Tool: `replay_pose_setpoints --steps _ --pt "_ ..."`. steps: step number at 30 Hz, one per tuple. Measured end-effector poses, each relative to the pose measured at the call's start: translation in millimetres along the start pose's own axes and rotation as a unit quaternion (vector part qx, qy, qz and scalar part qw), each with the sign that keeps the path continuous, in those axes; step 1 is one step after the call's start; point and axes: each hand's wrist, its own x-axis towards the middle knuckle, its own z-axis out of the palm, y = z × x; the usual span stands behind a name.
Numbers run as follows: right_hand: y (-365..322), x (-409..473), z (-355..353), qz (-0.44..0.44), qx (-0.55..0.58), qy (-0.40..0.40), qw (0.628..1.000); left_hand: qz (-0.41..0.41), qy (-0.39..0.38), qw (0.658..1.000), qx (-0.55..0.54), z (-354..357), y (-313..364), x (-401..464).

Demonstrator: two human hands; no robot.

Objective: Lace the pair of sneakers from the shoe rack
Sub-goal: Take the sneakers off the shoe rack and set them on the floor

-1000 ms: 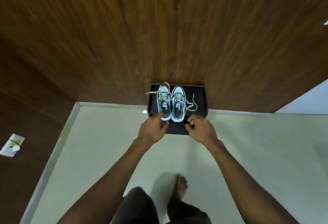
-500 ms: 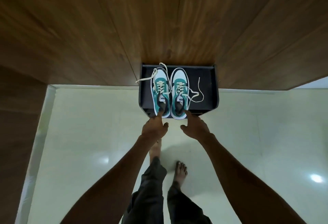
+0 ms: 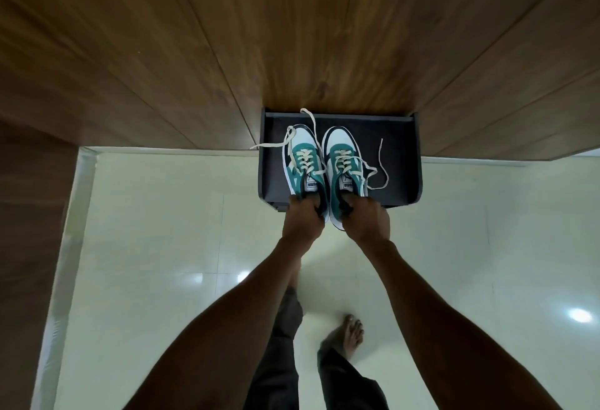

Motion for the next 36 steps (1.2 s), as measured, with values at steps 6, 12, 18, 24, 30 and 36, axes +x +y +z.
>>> replay_pose_setpoints --steps 6,12,18,24,30,36 --pt "23 -77 3 -0.025 0.011 0.084 0.996 0.046 0.054 0.996 -0.063 15 2 -80" --pt "76 -180 45 -0.048 -0.003 0.116 0.992 -0.023 0.044 0.999 -0.010 90 -32 -177" --pt "133 -259 109 -0.058 0.012 0.116 0.992 -0.024 0.035 0.999 0.010 160 -57 -261" --pt "160 -250 234 -0.058 0.022 0.088 0.994 -0.020 0.010 1.000 -0.018 248 -153 -236" --pt "180 -179 407 -0.019 0.061 0.090 0.994 0.025 0.039 0.999 0.024 352 -277 -137" --pt "218 -98 539 0.005 0.095 0.159 0.983 0.113 0.118 0.986 0.023 434 -366 -30"
